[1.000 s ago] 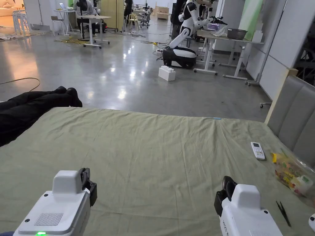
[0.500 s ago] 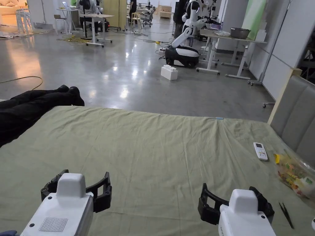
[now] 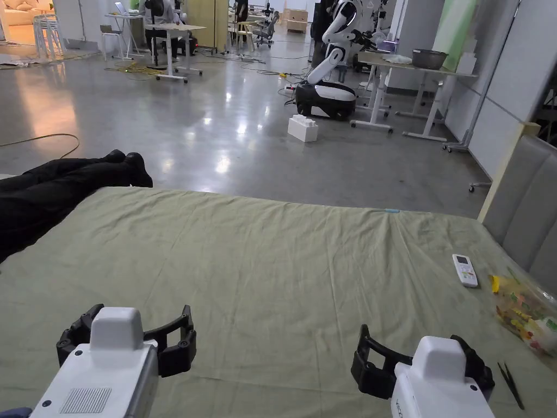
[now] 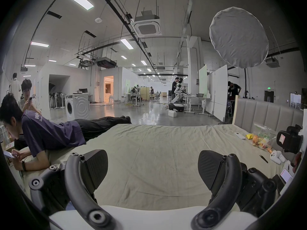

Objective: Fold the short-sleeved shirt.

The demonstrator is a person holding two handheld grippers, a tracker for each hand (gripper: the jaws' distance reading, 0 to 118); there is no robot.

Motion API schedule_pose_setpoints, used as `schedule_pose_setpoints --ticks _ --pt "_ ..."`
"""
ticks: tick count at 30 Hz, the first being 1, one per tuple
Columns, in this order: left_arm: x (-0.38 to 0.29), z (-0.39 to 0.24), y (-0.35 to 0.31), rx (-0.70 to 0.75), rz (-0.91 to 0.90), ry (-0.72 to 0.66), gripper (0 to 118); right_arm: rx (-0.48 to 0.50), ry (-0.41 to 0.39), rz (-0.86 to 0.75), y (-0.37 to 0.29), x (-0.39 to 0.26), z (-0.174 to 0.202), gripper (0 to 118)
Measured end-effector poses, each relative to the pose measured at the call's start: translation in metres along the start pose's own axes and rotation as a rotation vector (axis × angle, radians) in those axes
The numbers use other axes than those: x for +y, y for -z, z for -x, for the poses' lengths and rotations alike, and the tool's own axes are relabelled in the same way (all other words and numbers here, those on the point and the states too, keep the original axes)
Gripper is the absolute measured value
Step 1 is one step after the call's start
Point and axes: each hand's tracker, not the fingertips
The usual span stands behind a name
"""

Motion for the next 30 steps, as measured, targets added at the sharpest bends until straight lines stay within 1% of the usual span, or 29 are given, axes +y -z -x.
schedule_pose_setpoints --ticks 1,2,5,11,13,16,19,27,30 --pt "0.000 0.001 0.001 0.001 0.001 -0.003 110 0.002 -0.020 -0.019 0.000 0.002 0.001 118" --pt "0.000 0.001 0.001 0.000 0.001 -0.006 110 0.006 -0.022 -0.020 0.000 0.003 0.001 118" --pt "0.000 0.003 0.002 -0.005 0.005 -0.017 111 0.009 0.023 0.006 0.003 0.004 0.001 118" --pt "0.000 0.004 0.001 -0.037 0.022 -0.031 111 -0.016 0.091 0.064 0.005 0.008 0.004 118" --pt "0.000 0.003 0.001 -0.034 0.025 -0.022 111 -0.015 0.100 0.067 0.005 0.009 0.005 118" --pt "0.000 0.000 0.000 -0.023 0.023 -0.016 111 -0.014 0.140 0.085 0.003 0.013 0.005 118" --pt "0.000 0.000 0.000 -0.020 0.023 -0.009 111 -0.030 0.155 0.087 0.000 0.017 0.007 118" --pt "0.000 0.001 0.001 -0.032 0.046 -0.040 111 -0.038 0.146 0.134 -0.001 0.029 0.016 118" --pt "0.000 0.002 0.000 -0.036 0.053 -0.045 111 -0.060 0.138 0.154 -0.001 0.033 0.022 118"
